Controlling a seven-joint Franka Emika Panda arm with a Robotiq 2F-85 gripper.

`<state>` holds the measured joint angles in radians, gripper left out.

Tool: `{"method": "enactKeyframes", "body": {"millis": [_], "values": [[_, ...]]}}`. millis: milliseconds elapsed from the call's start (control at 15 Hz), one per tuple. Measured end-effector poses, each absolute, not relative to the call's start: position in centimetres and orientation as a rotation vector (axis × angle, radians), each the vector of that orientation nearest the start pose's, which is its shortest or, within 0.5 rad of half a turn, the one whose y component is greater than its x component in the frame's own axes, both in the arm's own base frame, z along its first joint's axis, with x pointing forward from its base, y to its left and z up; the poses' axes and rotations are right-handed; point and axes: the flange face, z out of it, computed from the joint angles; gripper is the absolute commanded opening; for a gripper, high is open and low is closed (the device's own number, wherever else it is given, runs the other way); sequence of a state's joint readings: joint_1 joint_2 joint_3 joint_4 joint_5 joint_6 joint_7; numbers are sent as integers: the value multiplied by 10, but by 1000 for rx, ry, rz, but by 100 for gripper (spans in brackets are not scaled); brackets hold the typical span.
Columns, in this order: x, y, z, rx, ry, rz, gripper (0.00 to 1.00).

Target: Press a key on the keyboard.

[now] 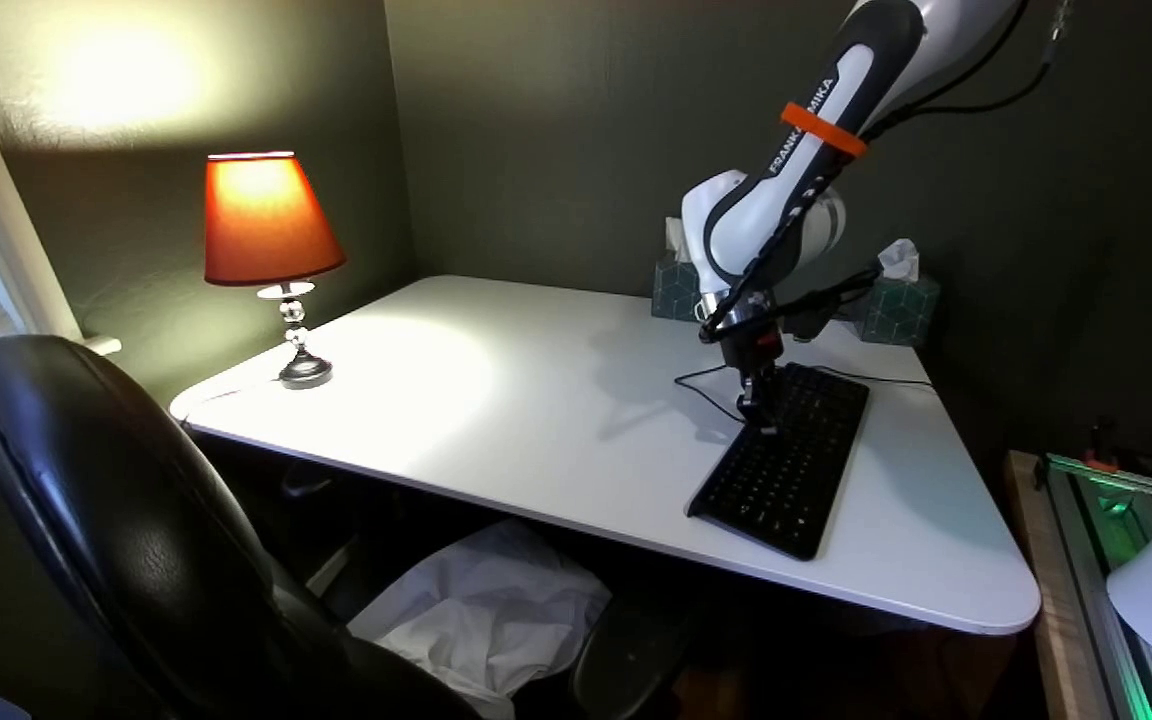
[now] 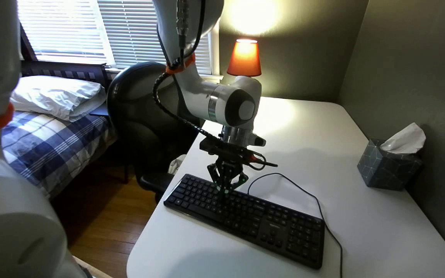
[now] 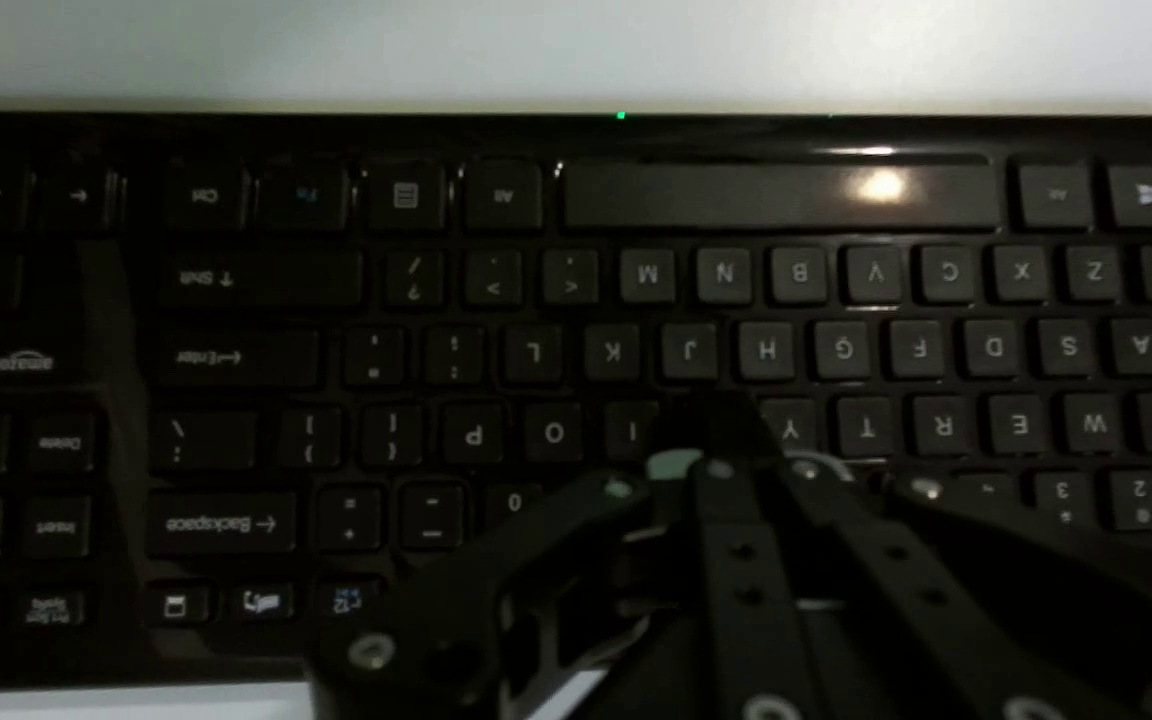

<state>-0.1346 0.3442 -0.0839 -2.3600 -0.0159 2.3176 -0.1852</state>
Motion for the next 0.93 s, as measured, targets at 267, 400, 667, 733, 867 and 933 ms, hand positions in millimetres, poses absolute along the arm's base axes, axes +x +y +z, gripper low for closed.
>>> {"method": "enactKeyframes", "body": {"millis": [267,400,667,733,867,933], "values": [[449,-105,165,-3047,40,578,26],[448,-105,169,-3049,44,569,33],[444,-106,178,-3053,54,537,62],[444,-106,180,-3056,55,524,71],[442,-105,185,-3061,56,499,86],[441,-105,187,-3065,56,484,93]]}}
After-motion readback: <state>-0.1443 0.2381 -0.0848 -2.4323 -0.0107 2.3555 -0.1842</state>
